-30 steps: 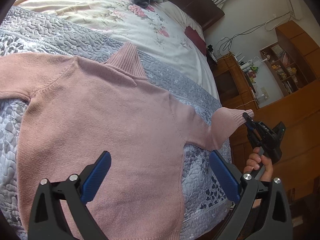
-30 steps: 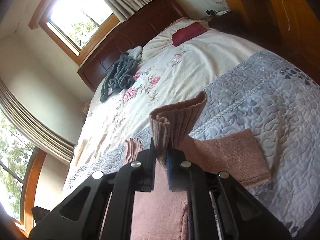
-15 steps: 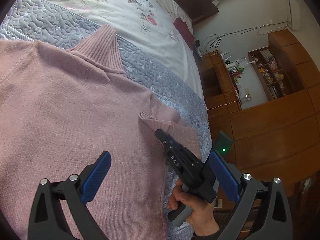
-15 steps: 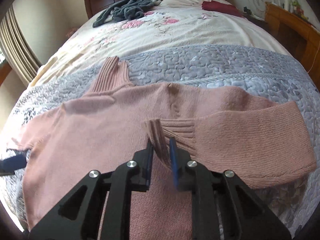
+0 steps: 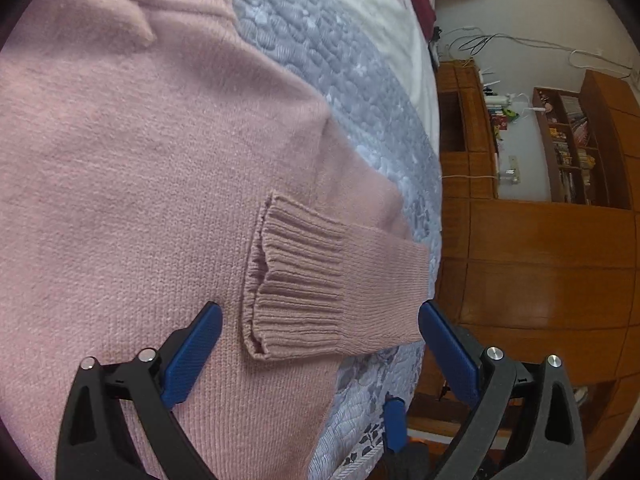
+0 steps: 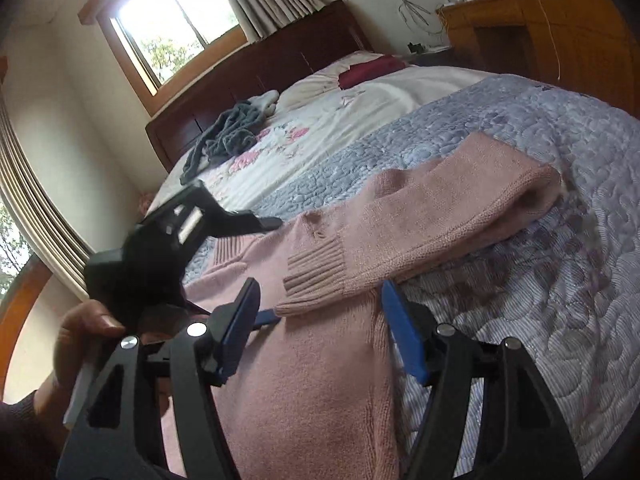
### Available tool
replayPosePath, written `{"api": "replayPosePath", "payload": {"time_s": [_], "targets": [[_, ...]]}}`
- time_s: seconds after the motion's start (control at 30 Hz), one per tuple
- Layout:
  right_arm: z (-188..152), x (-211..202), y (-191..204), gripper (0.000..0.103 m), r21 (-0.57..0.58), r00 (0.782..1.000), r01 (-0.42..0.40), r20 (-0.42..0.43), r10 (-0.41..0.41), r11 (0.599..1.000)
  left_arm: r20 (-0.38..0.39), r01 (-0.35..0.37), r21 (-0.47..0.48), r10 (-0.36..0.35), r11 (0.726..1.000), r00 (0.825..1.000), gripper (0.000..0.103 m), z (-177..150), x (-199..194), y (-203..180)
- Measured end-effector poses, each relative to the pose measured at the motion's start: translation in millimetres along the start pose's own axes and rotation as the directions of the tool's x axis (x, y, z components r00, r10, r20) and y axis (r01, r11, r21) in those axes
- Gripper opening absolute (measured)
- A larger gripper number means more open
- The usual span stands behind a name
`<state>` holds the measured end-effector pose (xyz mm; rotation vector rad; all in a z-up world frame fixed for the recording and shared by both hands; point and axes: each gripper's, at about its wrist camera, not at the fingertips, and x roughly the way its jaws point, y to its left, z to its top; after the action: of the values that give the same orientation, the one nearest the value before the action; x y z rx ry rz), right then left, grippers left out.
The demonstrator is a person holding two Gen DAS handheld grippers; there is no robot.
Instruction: Fold small clothes
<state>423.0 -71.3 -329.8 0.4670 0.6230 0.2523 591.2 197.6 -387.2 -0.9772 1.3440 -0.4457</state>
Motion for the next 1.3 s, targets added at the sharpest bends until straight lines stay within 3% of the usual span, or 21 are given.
{"api": "replayPosePath", "payload": {"time_s": [0.17, 0.27, 0.33, 0.57, 0.73, 0.87, 1.07, 1.3], "targets": [[-1.6, 11.0, -8.2, 0.066, 0.067, 1.0, 0.021, -0.013, -0.02, 0.998, -0.022, -0.029, 0.044, 0.03, 0.999, 0.999, 0.093, 7.4, 8.3, -12.7], [1.9, 6.1, -11.1, 0.066, 0.102, 1.0, 0.008, 0.021, -0.01, 0.995, -0.052, -0.134, 0.043, 0.136, 0.99, 0.989, 0.017, 11.7, 11.8, -11.2], [1.0, 7.1, -12.1, 0.067, 0.105, 1.0, 0.015, 0.021, -0.017, 0.994, -0.053, -0.149, 0.046, 0.152, 0.988, 0.987, 0.007, 12.6, 7.4, -12.0], [0.4, 9.6, -8.4, 0.067, 0.106, 1.0, 0.003, 0.016, -0.005, 0.994, 0.054, -0.122, 0.209, 0.113, 0.97, 0.992, 0.006, 13.3, -75.3, -76.7], [0.5, 9.7, -5.4, 0.067, 0.097, 1.0, 0.0, 0.016, -0.002, 0.995, 0.135, -0.174, 0.301, 0.138, 0.938, 0.981, 0.006, 24.2, -149.7, -117.0], [-0.1, 10.3, -7.0, 0.067, 0.105, 1.0, 0.003, 0.014, -0.005, 0.994, 0.205, -0.213, 0.316, 0.153, 0.924, 0.967, 0.006, 30.2, -200.1, -128.6], [-2.0, 12.9, -6.2, 0.067, 0.096, 1.0, 0.012, 0.006, -0.012, 0.995, 0.261, -0.275, 0.279, 0.203, 0.92, 0.944, 0.005, 40.8, -247.2, -100.6], [-3.9, 16.1, -6.6, 0.067, 0.089, 1.0, 0.024, -0.002, -0.024, 0.996, 0.26, -0.312, 0.147, 0.268, 0.939, 0.928, 0.005, 55.7, -273.0, -19.1]]}}
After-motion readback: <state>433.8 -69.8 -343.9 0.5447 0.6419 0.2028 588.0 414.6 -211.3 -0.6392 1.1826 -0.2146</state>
